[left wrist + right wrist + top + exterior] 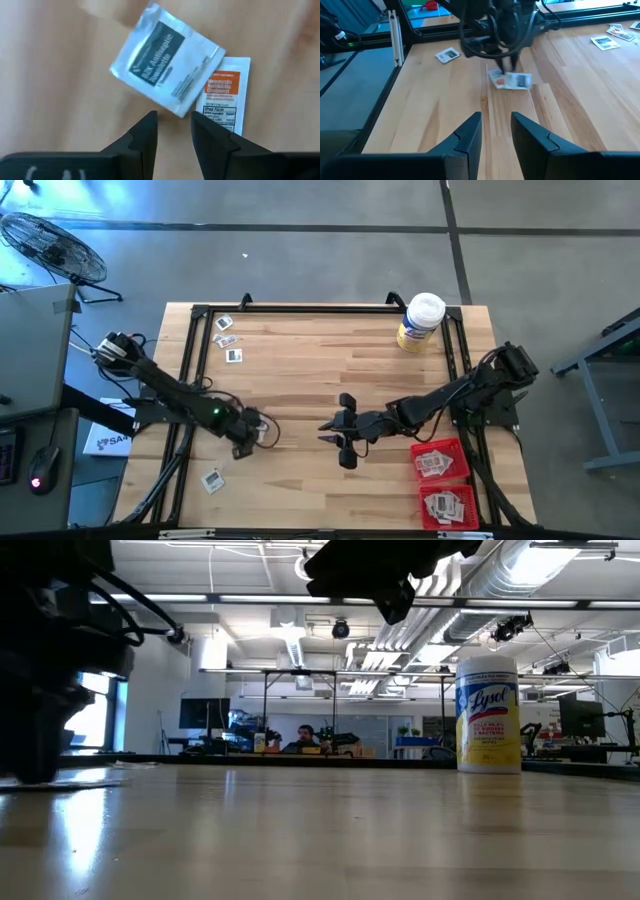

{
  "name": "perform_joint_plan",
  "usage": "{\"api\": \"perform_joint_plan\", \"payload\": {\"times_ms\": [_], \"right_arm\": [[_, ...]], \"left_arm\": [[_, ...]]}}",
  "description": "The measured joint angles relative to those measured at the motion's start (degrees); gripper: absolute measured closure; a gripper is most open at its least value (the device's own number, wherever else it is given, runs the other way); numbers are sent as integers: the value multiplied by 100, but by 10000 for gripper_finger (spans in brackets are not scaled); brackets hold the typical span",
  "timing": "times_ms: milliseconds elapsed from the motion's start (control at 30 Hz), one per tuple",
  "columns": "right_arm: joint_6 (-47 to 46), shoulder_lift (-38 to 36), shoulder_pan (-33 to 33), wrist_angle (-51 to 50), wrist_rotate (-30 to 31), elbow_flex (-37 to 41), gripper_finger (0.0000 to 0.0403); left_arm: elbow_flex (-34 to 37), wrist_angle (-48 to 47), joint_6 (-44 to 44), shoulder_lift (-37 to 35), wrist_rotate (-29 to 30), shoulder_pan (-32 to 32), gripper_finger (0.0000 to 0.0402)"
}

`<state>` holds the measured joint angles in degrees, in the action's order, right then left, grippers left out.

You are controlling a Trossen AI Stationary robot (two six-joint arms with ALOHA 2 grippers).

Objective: Pick & Place First Aid Supplies
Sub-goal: Put the white towelette pack into the bottom red bin

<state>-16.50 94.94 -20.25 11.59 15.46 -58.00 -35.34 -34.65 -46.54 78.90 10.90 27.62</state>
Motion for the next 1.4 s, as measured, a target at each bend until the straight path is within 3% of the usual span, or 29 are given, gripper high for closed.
{"api": "perform_joint_plan", "payload": {"times_ms": [200,467,700,967,1100,1400], "right_arm": [[-1,0,0,29,-2,0,305],[6,69,175,74,40,-4,305],[116,794,451,837,-493,-2,305],[176,1402,820,1511,-1019,-96,305],[718,1713,874,1215,-1163,-535,304],[1843,3018,1191,208,-1140,-2305,283]], "left_arm": [[-399,-974,-1,5,-188,-99,287],[-768,-1861,-822,-1,-334,382,287],[-130,-1749,-1517,1,-347,576,287],[359,-1060,-1329,-42,-284,235,287],[359,-1113,-1162,-38,-401,37,287],[85,-1241,-737,4,-255,-57,287]]}}
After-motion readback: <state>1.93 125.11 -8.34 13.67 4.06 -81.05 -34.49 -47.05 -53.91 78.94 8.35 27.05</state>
